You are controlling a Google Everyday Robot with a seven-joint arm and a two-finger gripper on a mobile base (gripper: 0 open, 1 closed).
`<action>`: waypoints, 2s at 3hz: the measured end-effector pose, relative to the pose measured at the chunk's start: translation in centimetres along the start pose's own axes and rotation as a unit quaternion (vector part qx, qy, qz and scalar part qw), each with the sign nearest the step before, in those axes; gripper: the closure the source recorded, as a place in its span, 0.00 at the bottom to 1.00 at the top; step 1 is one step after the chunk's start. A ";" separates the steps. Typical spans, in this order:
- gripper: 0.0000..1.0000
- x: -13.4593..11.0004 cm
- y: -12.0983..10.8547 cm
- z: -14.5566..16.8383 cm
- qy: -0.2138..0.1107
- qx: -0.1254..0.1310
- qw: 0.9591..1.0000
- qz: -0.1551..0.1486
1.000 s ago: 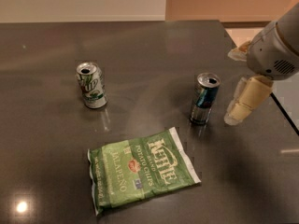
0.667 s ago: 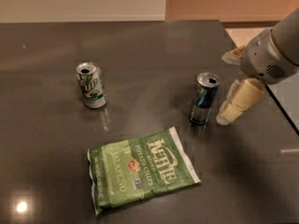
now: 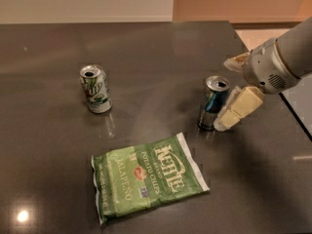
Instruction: Pick redbull can
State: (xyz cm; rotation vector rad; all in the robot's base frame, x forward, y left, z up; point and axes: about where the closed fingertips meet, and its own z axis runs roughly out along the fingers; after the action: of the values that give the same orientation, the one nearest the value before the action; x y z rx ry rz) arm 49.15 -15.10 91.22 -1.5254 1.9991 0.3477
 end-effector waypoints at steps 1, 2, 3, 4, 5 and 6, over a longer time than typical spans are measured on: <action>0.00 -0.3 0.2 0.6 -0.022 -0.002 1.000 0.006; 0.16 -0.6 0.3 1.0 -0.036 -0.005 0.999 0.008; 0.40 -1.0 0.2 1.4 -0.048 -0.010 0.999 0.006; 0.64 -1.5 0.1 1.3 -0.049 -0.014 0.999 0.003; 0.86 -2.9 -0.2 -0.1 -0.055 -0.019 0.998 0.004; 1.00 -4.8 -0.4 -2.6 -0.052 -0.028 0.998 0.000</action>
Offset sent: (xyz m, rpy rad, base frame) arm 0.0037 0.0134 -0.0073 0.1148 -0.0064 0.0049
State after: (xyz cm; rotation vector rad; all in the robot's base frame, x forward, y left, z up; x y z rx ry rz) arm 49.57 -12.85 96.25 -1.5096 1.9232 0.4763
